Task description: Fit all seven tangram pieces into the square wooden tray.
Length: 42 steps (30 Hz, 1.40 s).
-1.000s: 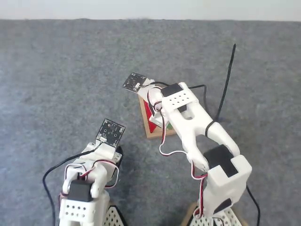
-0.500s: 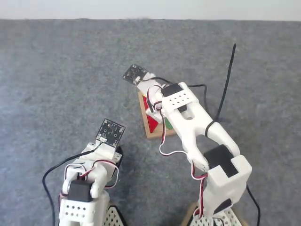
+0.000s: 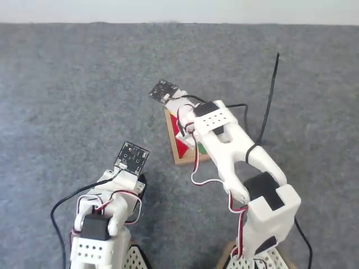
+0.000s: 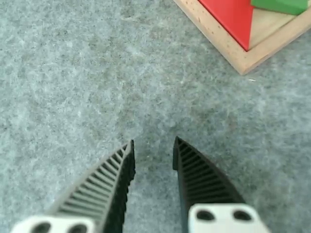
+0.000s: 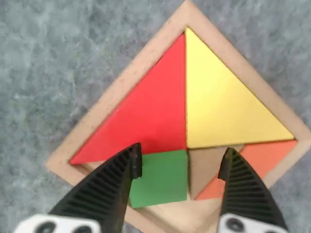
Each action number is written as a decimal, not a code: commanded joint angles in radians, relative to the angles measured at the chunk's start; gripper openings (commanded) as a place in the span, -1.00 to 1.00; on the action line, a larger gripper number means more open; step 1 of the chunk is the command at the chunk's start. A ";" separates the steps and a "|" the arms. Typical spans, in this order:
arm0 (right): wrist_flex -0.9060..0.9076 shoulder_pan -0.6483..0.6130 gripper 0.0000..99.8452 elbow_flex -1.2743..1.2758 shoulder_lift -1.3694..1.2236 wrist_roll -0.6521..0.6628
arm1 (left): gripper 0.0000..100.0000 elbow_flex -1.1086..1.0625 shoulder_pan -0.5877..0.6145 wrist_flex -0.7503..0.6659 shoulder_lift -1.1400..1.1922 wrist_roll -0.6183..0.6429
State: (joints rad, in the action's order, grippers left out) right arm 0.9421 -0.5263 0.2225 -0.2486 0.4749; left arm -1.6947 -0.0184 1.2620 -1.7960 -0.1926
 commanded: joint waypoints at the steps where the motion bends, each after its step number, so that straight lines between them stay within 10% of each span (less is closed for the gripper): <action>1: 0.012 0.050 -0.49 -0.005 0.010 0.015 | -0.75 0.012 0.002 0.003 -0.021 0.008; 14: 0.044 0.077 -0.49 0.064 0.321 -0.074 | -0.75 0.012 0.002 0.003 -0.021 0.008; 23: 0.056 0.335 -0.49 0.405 0.756 -0.132 | -0.75 0.012 0.002 0.003 -0.021 0.008; 35: 0.188 0.671 -0.48 0.328 0.535 -0.207 | -0.75 0.012 0.002 0.003 -0.021 0.008; 42: 0.159 0.556 -0.49 0.330 0.473 -0.374 | -0.75 0.012 0.002 0.003 -0.021 0.008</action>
State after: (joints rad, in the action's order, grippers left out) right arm 1.1124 0.1043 0.6076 0.2302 0.1511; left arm -1.6947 -0.0184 1.2620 -1.7960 -0.1926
